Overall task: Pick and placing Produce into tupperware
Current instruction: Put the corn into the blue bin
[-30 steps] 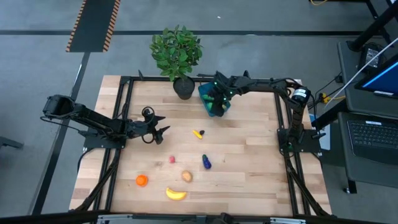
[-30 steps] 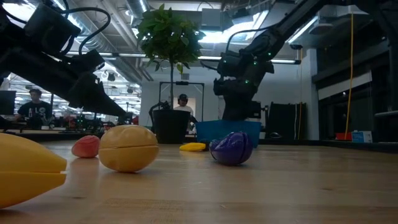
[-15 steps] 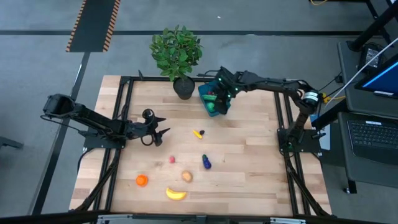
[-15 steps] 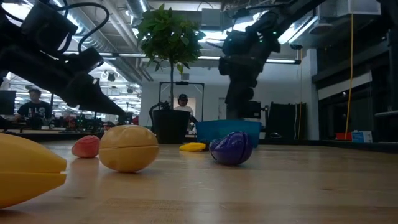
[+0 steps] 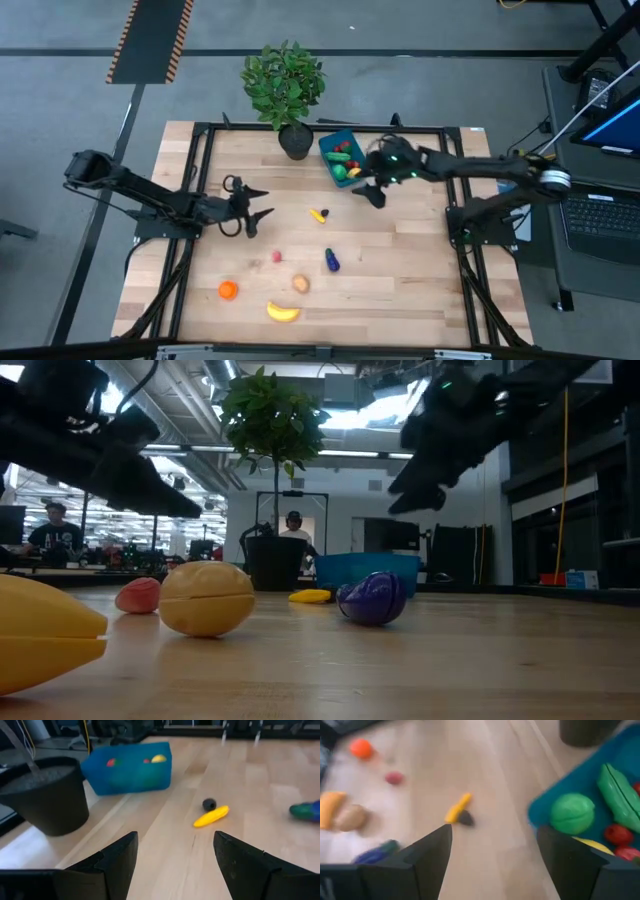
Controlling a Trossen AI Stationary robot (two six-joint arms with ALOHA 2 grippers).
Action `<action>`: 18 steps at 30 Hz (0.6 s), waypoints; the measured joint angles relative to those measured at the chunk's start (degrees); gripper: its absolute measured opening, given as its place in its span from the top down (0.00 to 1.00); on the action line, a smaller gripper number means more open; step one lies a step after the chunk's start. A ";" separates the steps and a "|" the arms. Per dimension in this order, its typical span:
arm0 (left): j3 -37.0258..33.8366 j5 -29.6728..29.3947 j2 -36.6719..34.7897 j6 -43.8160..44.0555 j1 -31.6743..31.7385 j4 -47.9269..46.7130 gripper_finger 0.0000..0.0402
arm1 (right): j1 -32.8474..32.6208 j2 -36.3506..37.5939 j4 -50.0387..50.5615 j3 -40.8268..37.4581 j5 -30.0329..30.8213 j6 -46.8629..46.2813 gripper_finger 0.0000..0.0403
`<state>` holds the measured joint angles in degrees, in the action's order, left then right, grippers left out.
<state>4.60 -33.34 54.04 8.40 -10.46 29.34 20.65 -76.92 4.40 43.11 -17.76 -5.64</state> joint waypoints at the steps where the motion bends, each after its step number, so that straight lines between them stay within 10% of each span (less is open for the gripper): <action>1: 0.00 0.00 -0.56 0.00 0.00 0.08 0.37 | -0.62 2.21 -1.54 -1.78 0.00 -0.13 0.27; 18: 0.00 0.02 -2.09 0.20 -0.02 0.26 0.37 | -2.30 23.58 -14.03 -20.54 0.09 -2.62 0.27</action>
<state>4.60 -33.32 51.94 8.60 -10.48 29.61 18.35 -53.34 -9.63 22.57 -17.67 -8.26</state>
